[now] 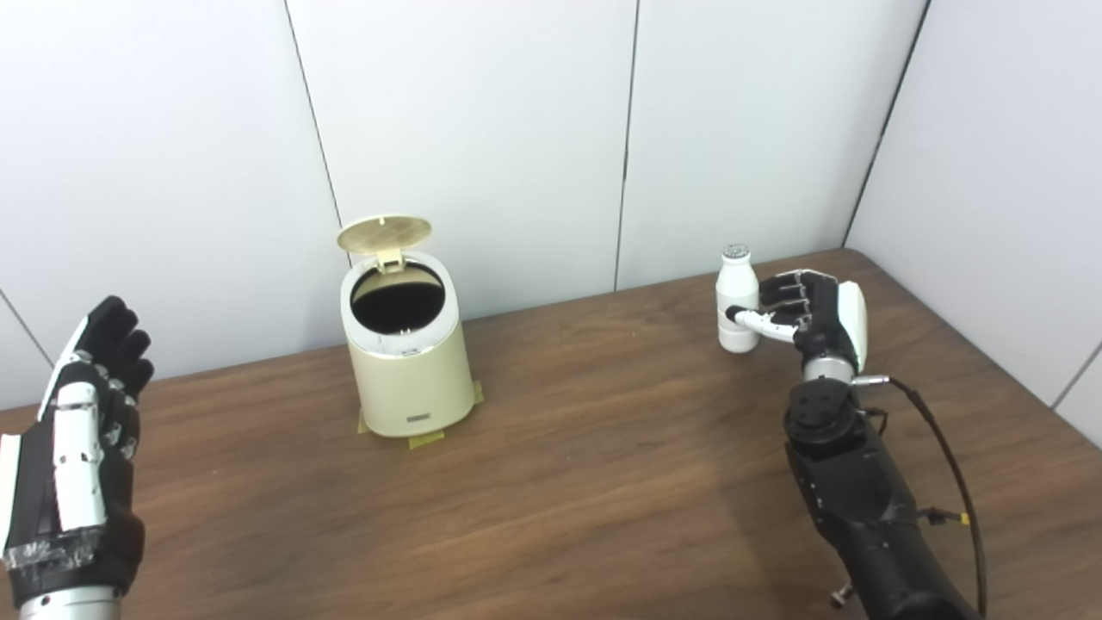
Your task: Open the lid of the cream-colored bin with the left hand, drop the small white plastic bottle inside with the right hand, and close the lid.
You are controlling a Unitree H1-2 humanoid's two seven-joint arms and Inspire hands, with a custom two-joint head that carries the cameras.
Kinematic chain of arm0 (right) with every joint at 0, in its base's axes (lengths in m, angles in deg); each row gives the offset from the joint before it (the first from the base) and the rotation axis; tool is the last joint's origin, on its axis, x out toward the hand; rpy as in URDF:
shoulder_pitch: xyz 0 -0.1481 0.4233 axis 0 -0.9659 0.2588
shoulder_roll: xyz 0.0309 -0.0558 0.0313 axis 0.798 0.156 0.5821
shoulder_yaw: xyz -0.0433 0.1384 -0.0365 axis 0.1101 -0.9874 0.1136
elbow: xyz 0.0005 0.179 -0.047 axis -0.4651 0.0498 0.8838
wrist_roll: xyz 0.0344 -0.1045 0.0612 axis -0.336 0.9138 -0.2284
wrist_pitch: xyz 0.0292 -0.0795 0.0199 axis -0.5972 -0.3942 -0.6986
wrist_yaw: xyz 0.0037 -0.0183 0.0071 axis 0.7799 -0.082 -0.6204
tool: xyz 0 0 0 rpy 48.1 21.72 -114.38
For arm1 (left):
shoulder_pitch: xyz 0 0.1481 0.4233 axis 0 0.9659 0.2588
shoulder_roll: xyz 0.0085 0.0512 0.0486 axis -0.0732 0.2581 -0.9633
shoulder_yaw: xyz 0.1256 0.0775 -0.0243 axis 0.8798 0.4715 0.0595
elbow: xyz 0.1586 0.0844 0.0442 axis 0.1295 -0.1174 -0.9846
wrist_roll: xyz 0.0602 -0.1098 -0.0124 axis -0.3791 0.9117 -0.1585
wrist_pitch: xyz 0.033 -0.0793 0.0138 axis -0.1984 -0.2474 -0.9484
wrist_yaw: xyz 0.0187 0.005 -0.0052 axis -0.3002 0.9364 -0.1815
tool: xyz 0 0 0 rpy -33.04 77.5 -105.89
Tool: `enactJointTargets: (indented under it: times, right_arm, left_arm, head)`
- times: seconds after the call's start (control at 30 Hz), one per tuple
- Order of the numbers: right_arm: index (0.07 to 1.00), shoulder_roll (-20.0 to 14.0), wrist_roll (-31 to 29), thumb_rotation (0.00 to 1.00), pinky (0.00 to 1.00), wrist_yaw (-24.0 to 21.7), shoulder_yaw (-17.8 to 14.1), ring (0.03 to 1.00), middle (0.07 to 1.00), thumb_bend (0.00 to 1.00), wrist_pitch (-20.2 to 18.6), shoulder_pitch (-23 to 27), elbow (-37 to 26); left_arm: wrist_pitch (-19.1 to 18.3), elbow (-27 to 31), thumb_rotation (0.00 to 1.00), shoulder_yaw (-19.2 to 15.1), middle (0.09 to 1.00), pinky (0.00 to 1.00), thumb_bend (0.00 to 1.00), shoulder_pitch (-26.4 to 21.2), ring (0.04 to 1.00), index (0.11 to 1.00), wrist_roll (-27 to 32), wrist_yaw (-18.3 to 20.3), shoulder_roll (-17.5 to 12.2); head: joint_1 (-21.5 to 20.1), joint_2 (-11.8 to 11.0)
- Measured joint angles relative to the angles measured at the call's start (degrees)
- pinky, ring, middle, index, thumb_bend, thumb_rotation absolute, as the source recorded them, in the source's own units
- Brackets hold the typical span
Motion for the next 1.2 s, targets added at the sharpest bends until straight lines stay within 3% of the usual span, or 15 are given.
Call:
enactJointTargets:
  times: [0.13, 0.3, 0.5, 0.7, 0.8, 0.87, 0.93, 0.97, 1.0, 1.07, 1.2]
  right_arm:
    - [0.454, 0.0, 0.1, 0.0, 0.44, 0.0, 0.1, 0.546, 0.542, 0.52, -0.7, 0.0, -0.2]
    - [0.457, 0.0, 0.1, 0.0, 0.4, 0.0, 0.2, 0.494, 0.533, 0.52, -0.7, -0.1, -0.2]
    - [0.465, 0.0, 1.1, 0.0, 0.46, 0.0, 1.0, 0.557, 0.522, 0.53, -1.0, -0.6, -0.2]
    - [0.457, 0.0, 1.6, 0.0, 0.44, 0.0, 1.6, 0.543, 0.541, 0.52, -2.0, -1.9, -0.4]
    - [0.47, 0.0, 1.6, 0.0, 0.36, 0.0, 1.6, 0.457, 0.516, 0.53, -2.0, -2.1, -0.6]
    - [0.467, 0.0, 1.6, 0.0, 0.43, 0.0, 1.6, 0.539, 0.532, 0.53, -2.2, -2.1, -1.0]
    - [0.486, 0.0, 1.6, 0.1, 0.46, -0.4, 1.7, 0.564, 0.596, 0.52, -3.2, -2.1, -1.7]
    - [0.587, 0.0, 1.6, 0.06, 0.45, -0.9, 1.7, 0.555, 0.607, 0.72, -3.9, -2.1, -2.2]
    - [0.631, 0.0, 1.6, 0.07, 0.43, -1.1, 1.9, 0.54, 0.604, 0.8, -4.3, -2.0, -2.4]
    - [0.687, -0.1, 1.9, 0.09, 0.41, -1.4, 2.4, 0.512, 0.59, 0.87, -4.8, -2.0, -2.6]
    - [0.743, -0.2, 2.2, 0.13, 0.46, -2.9, 2.9, 0.573, 0.65, 0.9, -6.8, -1.9, -2.6]
  left_arm:
    - [0.0, 0.0, 0.97, 0.0, 0.951, 0.97, 0.14, 0.0, 0.955, 0.941, 0.0, 0.0, 0.0]
    - [-0.1, 0.0, 0.96, 0.0, 0.951, 0.98, 0.14, 0.0, 0.958, 0.941, 0.0, 0.0, 0.0]
    - [-0.1, 0.0, 0.96, 0.0, 0.948, 0.97, 0.12, 0.0, 0.953, 0.939, 0.0, 0.0, 0.0]
    - [-0.1, 0.0, 0.97, 0.0, 0.947, 0.96, 0.12, 0.0, 0.948, 0.934, 0.0, 0.0, 0.0]
    - [-0.1, 0.0, 0.97, 0.0, 0.948, 0.96, 0.12, 0.0, 0.951, 0.937, 0.0, 0.0, 0.0]
    - [-0.1, 0.0, 0.97, 0.0, 0.949, 0.97, 0.12, 0.0, 0.953, 0.938, 0.0, 0.0, 0.0]
    - [-0.1, 0.0, 0.97, 0.0, 0.951, 0.99, 0.12, 0.0, 0.957, 0.94, 0.0, 0.0, 0.0]
    - [-0.1, 0.0, 0.97, 0.0, 0.947, 0.98, 0.12, 0.0, 0.952, 0.937, 0.0, 0.0, 0.0]
    - [-0.1, 0.0, 0.97, 0.0, 0.948, 0.97, 0.12, 0.0, 0.951, 0.938, 0.0, 0.0, 0.0]
    - [-0.1, 0.0, 0.96, 0.1, 0.947, 0.97, 0.13, 0.0, 0.951, 0.935, 0.0, 0.0, 0.0]
    - [-0.1, 0.0, 0.97, 0.1, 0.944, 0.96, 0.12, 0.0, 0.946, 0.935, 0.0, 0.0, 0.0]
  head:
    - [0.0, 0.2]
    - [0.1, 0.2]
    - [0.0, 0.2]
    - [0.0, 0.2]
    - [0.0, 0.2]
    - [0.0, 0.2]
    - [0.0, 0.2]
    - [0.0, 0.2]
    - [0.0, 0.2]
    - [0.0, 0.2]
    - [0.1, 0.3]
